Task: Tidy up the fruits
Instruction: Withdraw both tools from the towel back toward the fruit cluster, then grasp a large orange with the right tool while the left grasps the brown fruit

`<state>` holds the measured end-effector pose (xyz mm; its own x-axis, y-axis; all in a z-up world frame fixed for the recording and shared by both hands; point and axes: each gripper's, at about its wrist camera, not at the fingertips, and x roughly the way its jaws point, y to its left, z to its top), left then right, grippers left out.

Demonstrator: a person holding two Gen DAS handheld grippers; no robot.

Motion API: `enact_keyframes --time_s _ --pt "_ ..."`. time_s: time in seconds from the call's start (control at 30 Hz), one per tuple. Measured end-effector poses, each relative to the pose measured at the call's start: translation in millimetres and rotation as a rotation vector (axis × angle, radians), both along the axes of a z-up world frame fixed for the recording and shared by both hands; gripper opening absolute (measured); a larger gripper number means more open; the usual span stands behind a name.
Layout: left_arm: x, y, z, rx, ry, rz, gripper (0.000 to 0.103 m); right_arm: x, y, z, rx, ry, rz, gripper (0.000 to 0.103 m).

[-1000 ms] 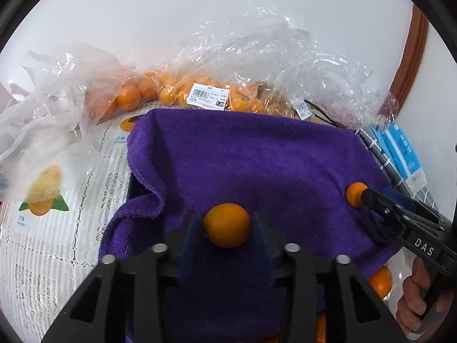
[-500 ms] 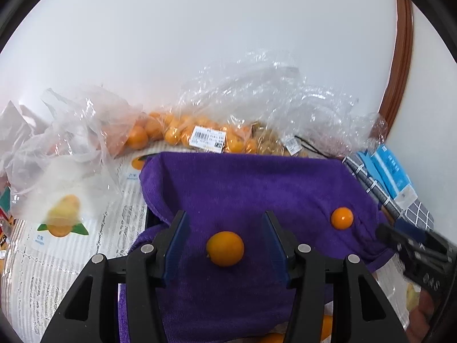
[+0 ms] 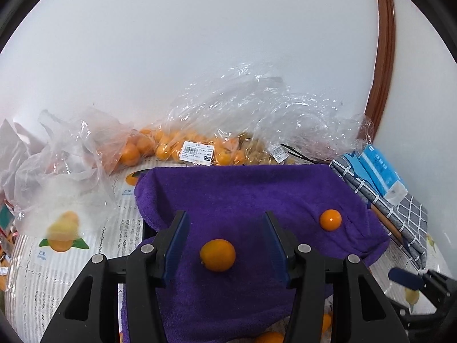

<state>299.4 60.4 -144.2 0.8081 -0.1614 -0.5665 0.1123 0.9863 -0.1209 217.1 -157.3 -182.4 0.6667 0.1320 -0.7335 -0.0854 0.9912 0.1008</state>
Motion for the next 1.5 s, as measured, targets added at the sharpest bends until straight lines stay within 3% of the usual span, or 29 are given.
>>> enact_keyframes --time_s 0.37,0.5,0.63,0.7,0.87,0.93,1.07,1.3,1.5 --pt "-20.8 30.4 26.3 -0.05 0.066 0.037 0.052 -44.5 -5.6 21.0 0.005 -0.047 0.037 0.063" --pt "-49.8 38.8 17.9 0.011 0.088 0.049 0.053 -45.1 -7.6 7.0 0.023 -0.023 0.043 0.063" --pt "-83.6 48.9 -1.7 0.048 0.131 0.058 0.053 -41.1 -8.0 -5.2 0.0 -0.018 0.03 0.049" --pt "-94.4 53.7 -9.2 0.042 0.141 0.074 0.053 -37.0 -8.8 -6.7 -0.023 -0.023 0.031 0.048" --pt "-114.9 60.3 -22.7 0.017 0.052 0.114 0.053 -17.8 -14.2 -7.6 -0.013 -0.014 0.049 0.046" --pt "-118.0 57.9 -27.4 0.024 0.028 0.113 0.053 -7.3 -19.0 -10.9 0.039 0.015 0.055 0.046" --pt "-117.0 52.3 -26.6 0.015 0.01 0.085 0.056 7.4 -27.4 -14.9 0.124 0.049 0.042 0.046" --pt "-114.8 54.0 -25.8 0.006 -0.002 0.133 0.056 27.5 -30.7 -27.4 0.219 0.122 0.05 0.046" --pt "-113.0 61.6 -26.7 -0.029 0.007 0.152 0.056 32.9 -34.2 -33.7 0.242 0.132 0.046 0.042"
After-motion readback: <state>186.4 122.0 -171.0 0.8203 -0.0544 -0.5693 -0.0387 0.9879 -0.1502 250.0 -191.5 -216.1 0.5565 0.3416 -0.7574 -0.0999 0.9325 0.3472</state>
